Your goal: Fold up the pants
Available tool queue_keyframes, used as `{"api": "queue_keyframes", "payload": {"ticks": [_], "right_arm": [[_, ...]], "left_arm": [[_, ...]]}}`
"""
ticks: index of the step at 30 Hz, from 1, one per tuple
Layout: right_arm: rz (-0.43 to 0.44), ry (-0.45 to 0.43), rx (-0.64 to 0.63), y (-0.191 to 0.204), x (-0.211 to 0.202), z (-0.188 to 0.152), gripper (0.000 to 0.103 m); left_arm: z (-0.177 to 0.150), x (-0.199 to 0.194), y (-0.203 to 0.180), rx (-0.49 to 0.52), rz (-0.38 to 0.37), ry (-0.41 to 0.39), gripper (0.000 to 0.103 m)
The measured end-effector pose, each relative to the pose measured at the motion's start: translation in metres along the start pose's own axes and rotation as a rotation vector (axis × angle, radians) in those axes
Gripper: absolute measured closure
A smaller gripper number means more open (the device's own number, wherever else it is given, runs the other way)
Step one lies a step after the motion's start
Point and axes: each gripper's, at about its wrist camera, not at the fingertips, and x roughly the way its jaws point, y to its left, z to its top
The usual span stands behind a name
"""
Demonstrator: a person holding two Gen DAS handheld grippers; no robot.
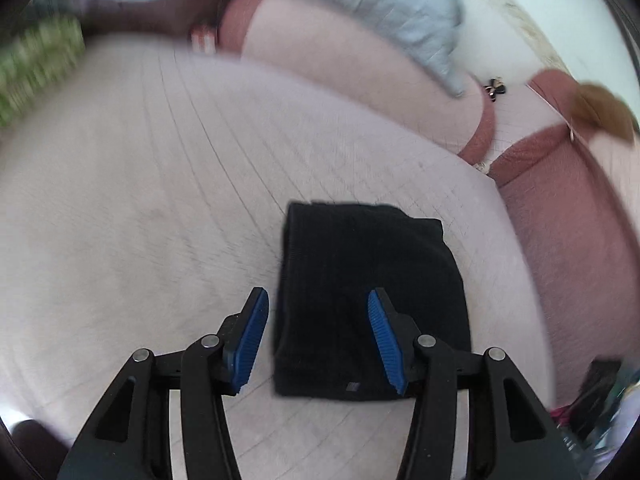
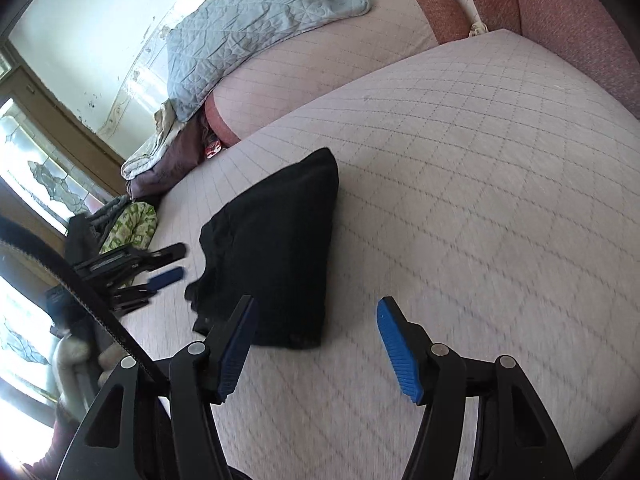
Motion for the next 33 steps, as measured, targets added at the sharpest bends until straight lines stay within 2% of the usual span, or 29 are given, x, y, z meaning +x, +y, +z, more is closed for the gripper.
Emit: {"api": "queue_keyframes", "payload": {"ticks": [1,3,4,5,6,7,10,13,18,33], "right_arm": [[-0.005,-0.003,0.002,0.001,-0.001,-0.005,0.035],[-0.008,-0.008,0.007,0.005,-0.004,-0.013,0.035],[-0.008,-0.009,0.004,0.007,-0.004,-0.016,0.035],[-0.009,-0.011,-0.001,0.011,-0.005,-0.019,0.035],[-0.012,-0.014,-0.012,0.014,-0.007,-0.022,0.035],[-0.014,-0.016,-0.021,0.017,-0.008,-0.025,0.035],[-0.025,-0.009,-0.044,0.026,-0.008,-0.030,0.034],[-0.056,-0.004,-0.056,0.031,-0.006,-0.033,0.034],[-0.092,-0.006,-0.097,0.040,-0.008,-0.039,0.032],[-0.132,0.028,-0.099,0.037,0.004,-0.044,0.031]], "left_arm": [[-0.008,-0.017,-0.006,0.042,0.053,-0.062,0.049],[-0.025,-0.050,-0.019,0.109,0.181,-0.199,0.029],[-0.033,-0.066,-0.024,0.125,0.227,-0.266,0.010],[-0.042,-0.083,-0.027,0.125,0.263,-0.346,0.000],[-0.048,-0.095,-0.028,0.114,0.270,-0.403,0.000],[-0.052,-0.102,-0.027,0.099,0.260,-0.428,0.000],[-0.049,-0.099,-0.026,0.068,0.220,-0.363,0.000],[-0.046,-0.088,-0.019,0.032,0.251,-0.284,0.000],[-0.054,-0.073,-0.027,0.041,0.297,-0.238,0.000],[-0.067,-0.047,-0.036,0.092,0.293,-0.123,0.000]]}}
